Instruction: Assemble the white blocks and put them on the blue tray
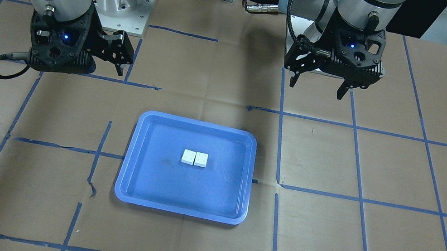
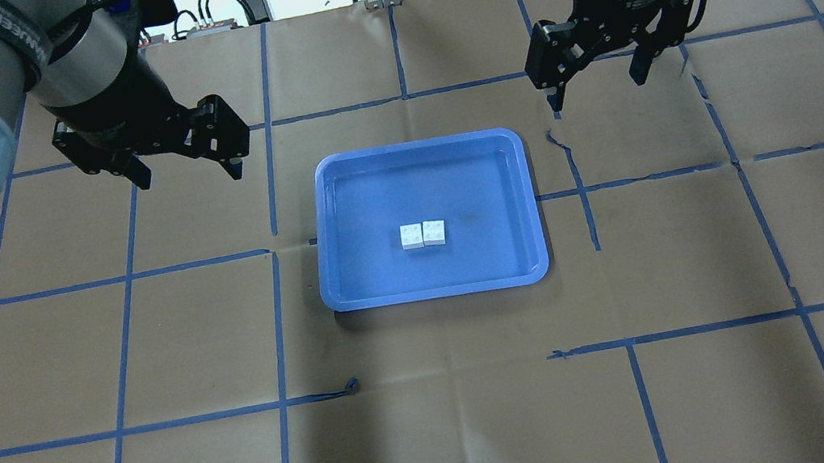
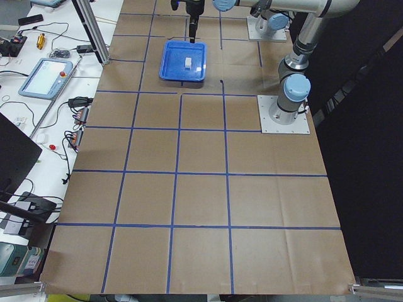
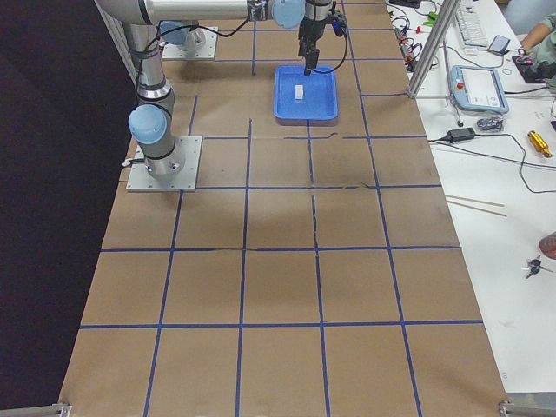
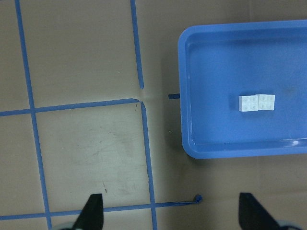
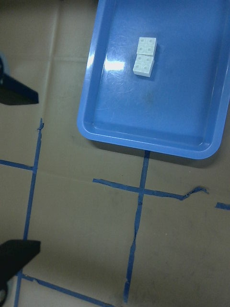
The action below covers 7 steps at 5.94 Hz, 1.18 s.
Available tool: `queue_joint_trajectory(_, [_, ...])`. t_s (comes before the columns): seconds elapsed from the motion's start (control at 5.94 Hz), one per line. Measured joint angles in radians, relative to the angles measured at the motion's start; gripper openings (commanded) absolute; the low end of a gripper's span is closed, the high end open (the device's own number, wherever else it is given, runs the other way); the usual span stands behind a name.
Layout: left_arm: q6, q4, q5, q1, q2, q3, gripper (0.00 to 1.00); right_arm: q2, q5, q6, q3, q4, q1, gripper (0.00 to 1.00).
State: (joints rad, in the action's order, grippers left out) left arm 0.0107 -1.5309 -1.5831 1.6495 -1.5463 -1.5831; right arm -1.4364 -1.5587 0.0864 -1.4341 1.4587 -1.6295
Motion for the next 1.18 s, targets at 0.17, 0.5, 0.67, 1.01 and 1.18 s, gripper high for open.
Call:
queue_joint_trajectory(0.17, [0.0,0.0,0.0,0.0,0.0,0.0,0.99,0.001,-0.011,-0.022,0.011,-0.028,0.002,1.0])
queue_joint_trajectory(0.5, [0.0,0.0,0.0,0.001,0.0,0.001,0.99,-0.002,-0.014,-0.076,0.002,-0.039,0.005,0.99])
queue_joint_trajectory(0.67, [0.0,0.0,0.0,0.001,0.0,0.001,0.99,-0.002,-0.014,-0.084,0.0,-0.029,0.009,0.99])
queue_joint_trajectory(1.01, [0.0,0.0,0.0,0.0,0.0,0.0,0.99,-0.002,-0.016,-0.088,-0.002,-0.002,0.012,1.0])
queue_joint_trajectory(1.18, [0.0,0.0,0.0,0.0,0.0,0.0,0.99,-0.002,-0.016,-0.088,-0.001,0.003,0.013,1.0])
